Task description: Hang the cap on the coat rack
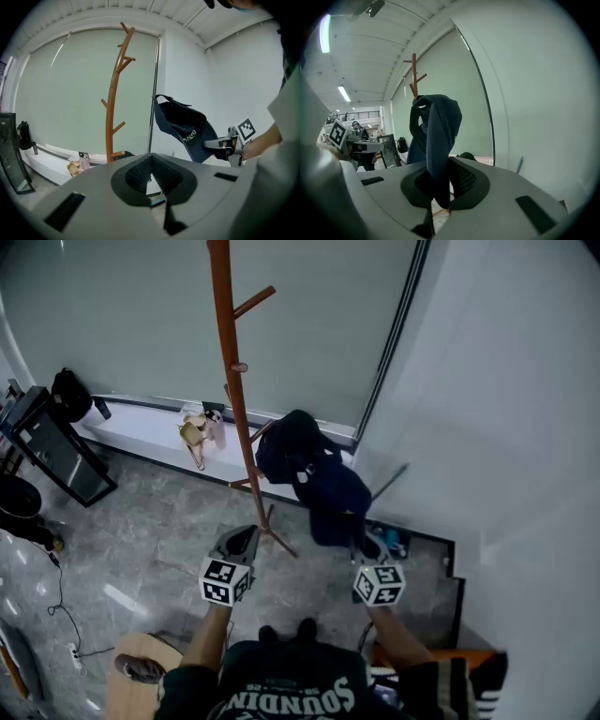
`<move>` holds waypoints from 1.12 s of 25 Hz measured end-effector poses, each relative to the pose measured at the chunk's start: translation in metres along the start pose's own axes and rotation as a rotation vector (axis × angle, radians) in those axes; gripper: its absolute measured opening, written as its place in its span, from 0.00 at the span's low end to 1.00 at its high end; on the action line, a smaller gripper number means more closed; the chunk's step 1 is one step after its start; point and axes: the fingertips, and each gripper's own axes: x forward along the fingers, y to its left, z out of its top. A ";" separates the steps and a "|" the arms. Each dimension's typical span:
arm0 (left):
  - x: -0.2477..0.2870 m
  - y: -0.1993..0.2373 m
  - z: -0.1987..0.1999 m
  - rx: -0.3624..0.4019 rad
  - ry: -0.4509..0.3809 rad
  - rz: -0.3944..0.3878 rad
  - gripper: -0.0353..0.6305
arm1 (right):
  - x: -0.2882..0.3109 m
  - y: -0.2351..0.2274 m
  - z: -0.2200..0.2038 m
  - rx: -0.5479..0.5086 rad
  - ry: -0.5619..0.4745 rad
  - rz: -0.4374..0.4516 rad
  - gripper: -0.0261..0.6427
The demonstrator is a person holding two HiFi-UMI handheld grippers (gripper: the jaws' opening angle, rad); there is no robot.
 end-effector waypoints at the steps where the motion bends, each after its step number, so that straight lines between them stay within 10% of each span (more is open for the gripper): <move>1: 0.000 0.001 0.000 0.001 -0.002 -0.001 0.05 | 0.001 0.001 0.000 0.009 -0.003 0.004 0.06; 28: 0.000 0.005 0.003 -0.013 -0.009 0.029 0.05 | 0.009 0.000 -0.001 0.028 -0.005 0.043 0.06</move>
